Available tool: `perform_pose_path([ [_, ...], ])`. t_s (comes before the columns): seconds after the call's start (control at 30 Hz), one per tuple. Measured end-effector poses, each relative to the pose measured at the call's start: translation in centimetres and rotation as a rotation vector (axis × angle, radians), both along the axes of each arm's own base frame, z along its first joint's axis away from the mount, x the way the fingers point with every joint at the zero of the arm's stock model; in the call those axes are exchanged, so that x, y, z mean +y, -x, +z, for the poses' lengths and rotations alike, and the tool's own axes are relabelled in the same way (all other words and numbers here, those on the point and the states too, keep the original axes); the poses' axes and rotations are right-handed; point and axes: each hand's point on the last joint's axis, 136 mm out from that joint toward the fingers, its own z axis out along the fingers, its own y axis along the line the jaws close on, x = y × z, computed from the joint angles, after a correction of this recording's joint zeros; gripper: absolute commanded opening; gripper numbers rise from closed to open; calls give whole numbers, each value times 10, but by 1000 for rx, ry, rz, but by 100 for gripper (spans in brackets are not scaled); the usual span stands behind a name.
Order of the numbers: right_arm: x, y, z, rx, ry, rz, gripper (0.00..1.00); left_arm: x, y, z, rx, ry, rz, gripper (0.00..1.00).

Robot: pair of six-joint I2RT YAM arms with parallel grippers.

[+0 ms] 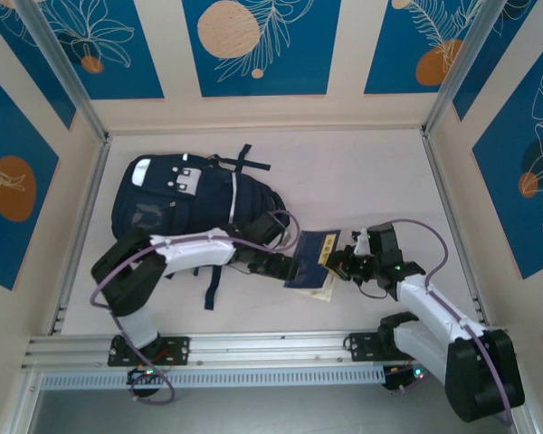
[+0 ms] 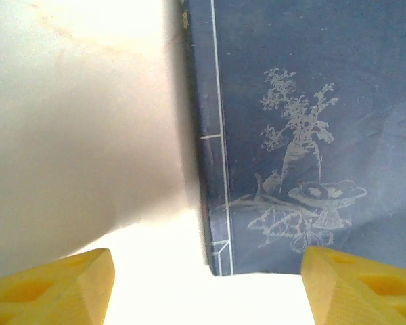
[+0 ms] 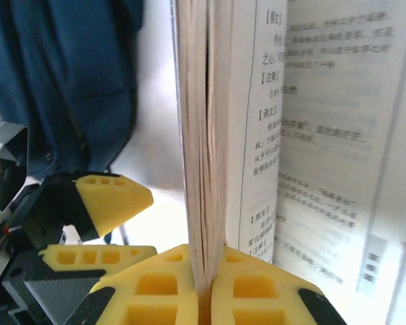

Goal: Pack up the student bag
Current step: Pick up the book from the center of the table, then pass the book.

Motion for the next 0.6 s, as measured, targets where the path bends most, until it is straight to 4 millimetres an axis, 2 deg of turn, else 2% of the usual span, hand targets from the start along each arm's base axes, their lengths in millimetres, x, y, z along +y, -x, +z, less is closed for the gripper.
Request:
perform_pose_path([
  [0.17, 8, 7, 14, -74, -78, 43, 0, 11, 2, 20, -3, 63, 39, 88],
  [0.33, 13, 13, 18, -104, -128, 68, 0, 19, 4, 31, 4, 126, 72, 88],
  [0.6, 17, 27, 19, -135, -207, 85, 0, 22, 4, 31, 37, 173, 104, 88],
])
